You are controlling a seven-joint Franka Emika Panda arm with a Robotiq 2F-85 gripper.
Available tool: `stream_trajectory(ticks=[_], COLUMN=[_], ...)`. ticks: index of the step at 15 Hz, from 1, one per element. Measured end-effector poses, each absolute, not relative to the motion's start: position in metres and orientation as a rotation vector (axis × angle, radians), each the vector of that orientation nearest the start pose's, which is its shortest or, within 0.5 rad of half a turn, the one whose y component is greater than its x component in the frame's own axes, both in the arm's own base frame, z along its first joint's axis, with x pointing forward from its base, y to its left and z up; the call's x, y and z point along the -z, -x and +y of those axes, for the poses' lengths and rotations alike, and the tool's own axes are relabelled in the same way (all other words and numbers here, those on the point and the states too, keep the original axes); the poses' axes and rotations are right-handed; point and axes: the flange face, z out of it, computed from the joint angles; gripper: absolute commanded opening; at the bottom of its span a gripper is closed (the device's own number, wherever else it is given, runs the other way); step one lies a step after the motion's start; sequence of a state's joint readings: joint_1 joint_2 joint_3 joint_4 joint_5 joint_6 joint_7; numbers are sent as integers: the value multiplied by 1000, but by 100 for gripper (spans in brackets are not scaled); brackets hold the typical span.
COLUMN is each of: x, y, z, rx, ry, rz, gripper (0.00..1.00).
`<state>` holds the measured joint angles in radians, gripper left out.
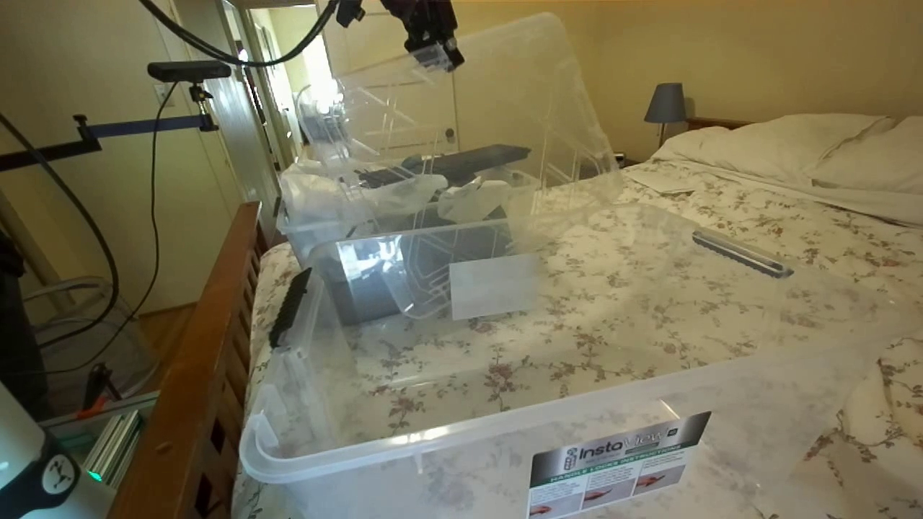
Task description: Put the lid on the storage box
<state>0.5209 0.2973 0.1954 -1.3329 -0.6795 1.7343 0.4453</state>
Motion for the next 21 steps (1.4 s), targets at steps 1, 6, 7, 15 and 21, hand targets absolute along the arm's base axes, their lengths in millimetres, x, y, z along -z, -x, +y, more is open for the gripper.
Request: stream_trajectory(ticks=[1, 6, 7, 15, 21], x=[-617, -705, -705, -739, -838], y=[-540, -509, -508, -510, -459], z=[369, 356, 356, 350, 302], rx=[835, 1024, 1025, 1159, 1176], ry=[3445, 3343, 3342, 3350, 3590], rz=[-583, -678, -681, -599, -565], gripper=[6, 25, 25, 6, 6])
